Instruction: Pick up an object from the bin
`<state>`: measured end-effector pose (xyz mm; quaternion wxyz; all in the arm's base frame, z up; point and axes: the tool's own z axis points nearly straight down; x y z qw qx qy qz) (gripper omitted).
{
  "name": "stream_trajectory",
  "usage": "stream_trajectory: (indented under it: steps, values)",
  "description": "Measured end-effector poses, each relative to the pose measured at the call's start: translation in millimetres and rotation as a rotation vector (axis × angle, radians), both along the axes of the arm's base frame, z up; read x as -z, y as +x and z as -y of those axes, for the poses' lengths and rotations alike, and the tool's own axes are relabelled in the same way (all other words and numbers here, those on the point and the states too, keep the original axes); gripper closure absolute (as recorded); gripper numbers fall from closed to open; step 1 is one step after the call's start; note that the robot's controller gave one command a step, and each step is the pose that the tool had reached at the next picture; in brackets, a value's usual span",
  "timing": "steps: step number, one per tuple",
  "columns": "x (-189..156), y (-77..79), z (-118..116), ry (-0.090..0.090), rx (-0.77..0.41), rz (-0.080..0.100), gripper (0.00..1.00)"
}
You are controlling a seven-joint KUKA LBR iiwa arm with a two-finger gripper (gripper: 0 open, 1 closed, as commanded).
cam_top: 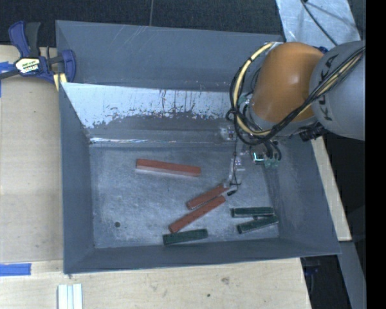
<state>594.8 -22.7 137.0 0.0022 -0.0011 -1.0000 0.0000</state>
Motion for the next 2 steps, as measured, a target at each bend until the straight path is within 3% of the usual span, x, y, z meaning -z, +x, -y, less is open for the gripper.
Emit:
stream_trajectory:
  steps: [1,2]
  values:
    - [66.4,-40.1,-0.8,0.001,-0.445,0.002,0.0]
    - [63.3,-37.6,-1.4,0.001,-0.444,0.01,1.0]
